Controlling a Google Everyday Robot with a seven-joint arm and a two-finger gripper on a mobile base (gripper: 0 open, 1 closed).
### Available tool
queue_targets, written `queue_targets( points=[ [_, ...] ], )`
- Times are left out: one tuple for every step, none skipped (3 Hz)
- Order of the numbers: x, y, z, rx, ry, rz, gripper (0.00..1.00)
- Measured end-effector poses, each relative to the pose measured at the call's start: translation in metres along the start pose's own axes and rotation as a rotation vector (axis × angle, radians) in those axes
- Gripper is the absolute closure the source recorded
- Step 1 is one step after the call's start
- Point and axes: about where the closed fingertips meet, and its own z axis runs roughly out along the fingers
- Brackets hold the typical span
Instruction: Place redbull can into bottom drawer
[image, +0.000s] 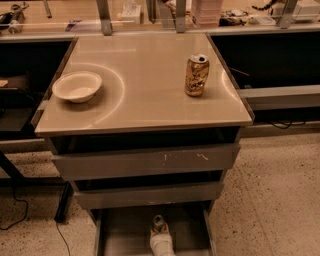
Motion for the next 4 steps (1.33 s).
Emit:
queue_targets(
  points=[
    [0.0028, -0.0006, -0.0001, 0.013, -0.002, 0.009, 1.0],
    [0.0024, -0.0006, -0.0003, 0.013, -0.002, 0.008, 0.89],
    [0.0025, -0.0006, -0.0003, 0.013, -0.002, 0.009, 0.65],
    [0.0025, -0.0006, -0.0003, 0.013, -0.002, 0.009, 0.42]
  ],
)
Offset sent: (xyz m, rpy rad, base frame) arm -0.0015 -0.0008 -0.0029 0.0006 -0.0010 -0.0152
